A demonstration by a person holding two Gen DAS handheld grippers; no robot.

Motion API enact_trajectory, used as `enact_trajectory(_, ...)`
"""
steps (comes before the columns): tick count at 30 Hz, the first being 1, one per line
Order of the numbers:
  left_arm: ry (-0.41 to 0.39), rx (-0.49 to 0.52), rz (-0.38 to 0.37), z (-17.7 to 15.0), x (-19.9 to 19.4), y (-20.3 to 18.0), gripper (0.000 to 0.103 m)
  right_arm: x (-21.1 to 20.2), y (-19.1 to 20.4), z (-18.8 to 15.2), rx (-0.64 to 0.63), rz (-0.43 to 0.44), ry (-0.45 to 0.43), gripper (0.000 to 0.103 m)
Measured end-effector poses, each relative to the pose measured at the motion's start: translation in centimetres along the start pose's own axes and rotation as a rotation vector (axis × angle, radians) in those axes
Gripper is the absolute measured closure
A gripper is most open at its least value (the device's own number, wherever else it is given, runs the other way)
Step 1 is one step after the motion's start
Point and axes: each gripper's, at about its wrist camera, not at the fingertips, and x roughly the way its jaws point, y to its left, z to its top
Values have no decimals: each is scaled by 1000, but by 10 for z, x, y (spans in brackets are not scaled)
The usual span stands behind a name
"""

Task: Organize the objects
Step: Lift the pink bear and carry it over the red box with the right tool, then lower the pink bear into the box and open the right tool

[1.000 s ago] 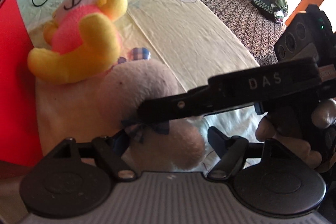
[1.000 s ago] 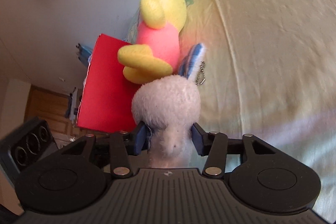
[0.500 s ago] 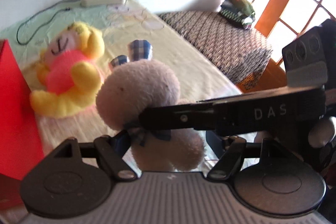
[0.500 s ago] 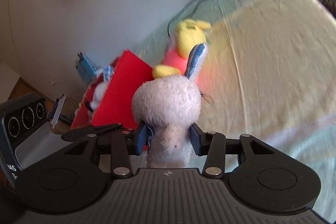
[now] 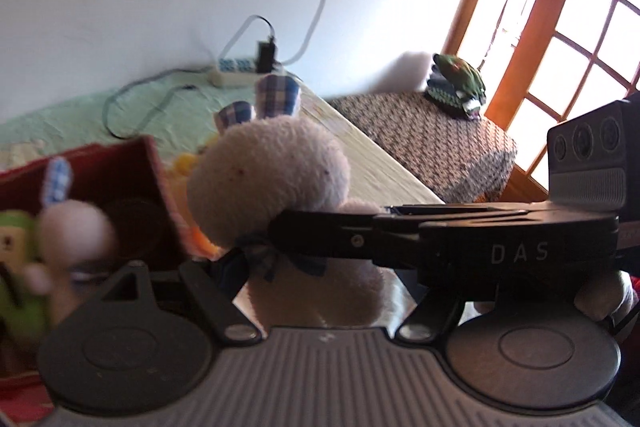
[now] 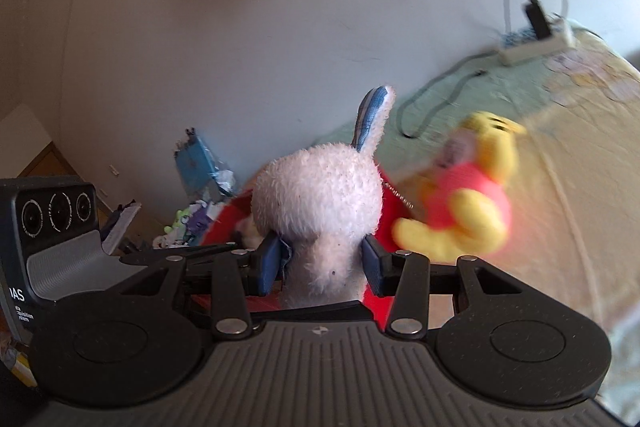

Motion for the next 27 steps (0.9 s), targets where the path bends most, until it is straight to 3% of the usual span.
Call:
enact_trajectory(11,-8,1,60,7,-13,65,28,64,49,4,-75,-63,-20,58)
enact_trajectory(18,47,-16,56,2,3,93,30,102,57,3,-133,-257,9,59)
enact_trajectory(27,108,-29,84,-11,13,118,26,129,67,-10,-201,-371,43,56)
